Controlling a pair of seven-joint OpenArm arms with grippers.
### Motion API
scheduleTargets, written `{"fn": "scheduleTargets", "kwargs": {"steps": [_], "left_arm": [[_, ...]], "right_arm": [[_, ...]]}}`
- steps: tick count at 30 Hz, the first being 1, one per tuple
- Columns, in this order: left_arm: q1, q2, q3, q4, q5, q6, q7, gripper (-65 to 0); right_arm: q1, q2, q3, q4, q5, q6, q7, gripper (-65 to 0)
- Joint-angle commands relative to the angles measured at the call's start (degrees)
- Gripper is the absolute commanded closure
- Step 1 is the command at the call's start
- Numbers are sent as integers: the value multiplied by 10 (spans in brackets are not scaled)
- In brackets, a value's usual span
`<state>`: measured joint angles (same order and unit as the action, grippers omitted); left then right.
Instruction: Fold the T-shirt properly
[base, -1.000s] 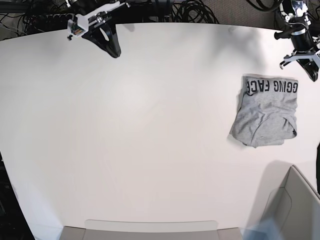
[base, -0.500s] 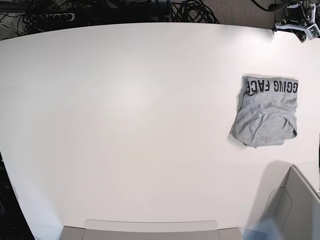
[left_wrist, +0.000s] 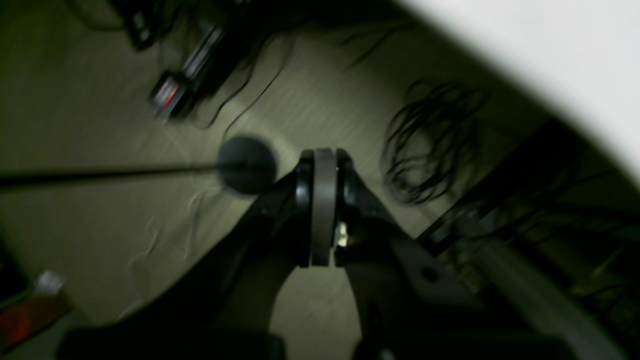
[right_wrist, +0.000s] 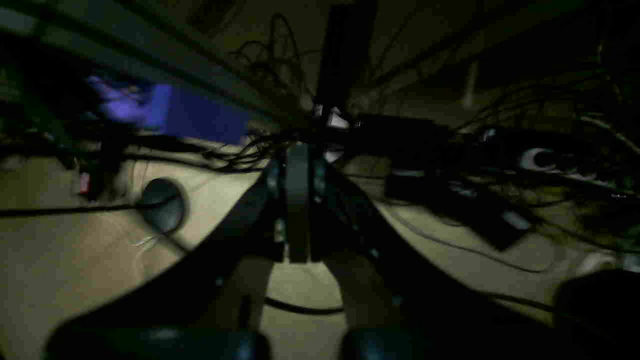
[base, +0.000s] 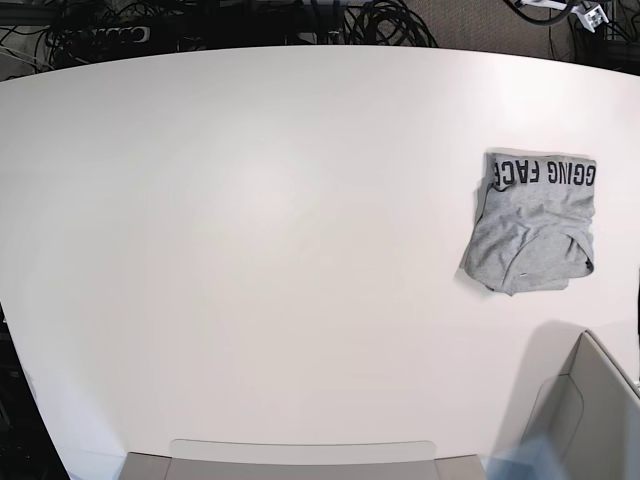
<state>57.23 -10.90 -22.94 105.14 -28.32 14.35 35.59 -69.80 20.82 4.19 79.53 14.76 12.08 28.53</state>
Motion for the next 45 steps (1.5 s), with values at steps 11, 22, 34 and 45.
{"fn": "scheduleTargets", "kwargs": {"steps": [11,22,34,45], "left_arm": [[1,6,50,-215,6,2,-47,0],[-149,-52,131,-514,7,1,-123,0],[-301,-62,289,-761,7,1,-238,0],[-386,-60,371,-871,7,1,-291,0]], "right_arm": [[138,48,-116,-212,5,3,10,0],[363,45,-251,-499,5,4,10,0],[521,4,-338,-706,4,3,-17,0],[576,-10,-337,-706,2,1,-121,-42]]}}
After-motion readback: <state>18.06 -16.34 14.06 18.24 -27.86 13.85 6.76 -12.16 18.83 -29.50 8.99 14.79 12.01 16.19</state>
